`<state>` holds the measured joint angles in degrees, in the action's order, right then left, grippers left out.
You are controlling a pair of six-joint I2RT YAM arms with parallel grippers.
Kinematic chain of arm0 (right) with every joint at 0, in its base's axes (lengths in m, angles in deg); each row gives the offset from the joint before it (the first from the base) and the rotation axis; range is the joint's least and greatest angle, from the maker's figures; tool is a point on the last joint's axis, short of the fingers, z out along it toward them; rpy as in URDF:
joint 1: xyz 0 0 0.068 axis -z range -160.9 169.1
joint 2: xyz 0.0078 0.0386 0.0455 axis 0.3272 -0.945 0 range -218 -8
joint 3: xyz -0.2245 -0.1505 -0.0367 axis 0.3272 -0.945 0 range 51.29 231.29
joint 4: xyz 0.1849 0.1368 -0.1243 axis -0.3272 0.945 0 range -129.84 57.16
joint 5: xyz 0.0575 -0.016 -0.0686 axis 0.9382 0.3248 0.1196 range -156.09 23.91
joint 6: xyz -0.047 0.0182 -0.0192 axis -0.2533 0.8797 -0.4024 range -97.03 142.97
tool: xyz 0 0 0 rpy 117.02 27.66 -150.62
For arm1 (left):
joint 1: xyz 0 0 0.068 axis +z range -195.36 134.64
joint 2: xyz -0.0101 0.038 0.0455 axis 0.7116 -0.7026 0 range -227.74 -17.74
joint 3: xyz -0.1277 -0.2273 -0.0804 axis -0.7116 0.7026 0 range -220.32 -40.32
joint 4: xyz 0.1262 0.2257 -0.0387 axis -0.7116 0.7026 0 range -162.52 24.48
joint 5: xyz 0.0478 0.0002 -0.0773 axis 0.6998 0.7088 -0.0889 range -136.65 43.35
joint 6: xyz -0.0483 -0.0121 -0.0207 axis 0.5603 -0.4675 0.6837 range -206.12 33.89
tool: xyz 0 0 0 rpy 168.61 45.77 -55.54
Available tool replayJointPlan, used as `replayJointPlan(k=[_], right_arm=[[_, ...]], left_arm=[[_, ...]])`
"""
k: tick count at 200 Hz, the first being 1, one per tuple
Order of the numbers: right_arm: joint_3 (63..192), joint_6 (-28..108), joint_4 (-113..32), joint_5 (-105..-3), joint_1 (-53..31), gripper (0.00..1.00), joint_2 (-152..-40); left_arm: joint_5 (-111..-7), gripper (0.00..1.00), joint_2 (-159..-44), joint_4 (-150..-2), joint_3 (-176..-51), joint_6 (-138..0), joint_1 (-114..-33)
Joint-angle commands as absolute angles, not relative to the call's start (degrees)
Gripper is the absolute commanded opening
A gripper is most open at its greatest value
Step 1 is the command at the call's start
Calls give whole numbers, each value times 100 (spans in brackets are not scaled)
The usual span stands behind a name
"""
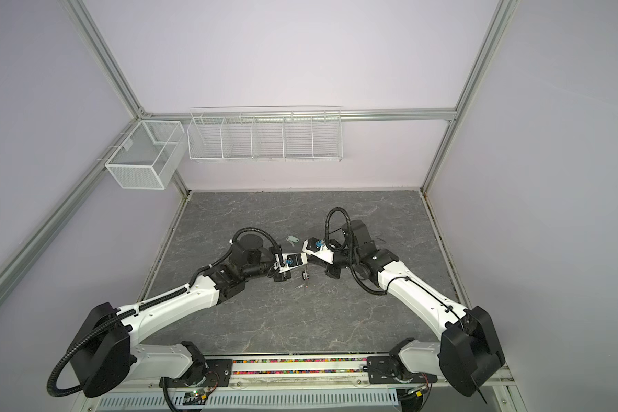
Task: Attach keys to a key ring
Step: Pick up the keyring from the center of the table.
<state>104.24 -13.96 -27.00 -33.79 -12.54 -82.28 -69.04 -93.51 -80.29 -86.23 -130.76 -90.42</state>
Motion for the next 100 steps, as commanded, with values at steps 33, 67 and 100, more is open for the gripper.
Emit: replayJointPlan(k=[33,67,100], right_arm=[[10325,-1482,-3020,-3550,-1267,15,-8000],[9829,-1383,-3454,-3614,-1115,27,-7597],[9593,-1210,-3717,-3319,-996,27,-7283]], left_arm=[[-6976,0,-9355,-8112,-8690,-12773,-9055],[-7990,0,-9215,-9503,-8176,-12123,-8750],[-8775,0,-9219,-10889,-7832,-11257,-8493]])
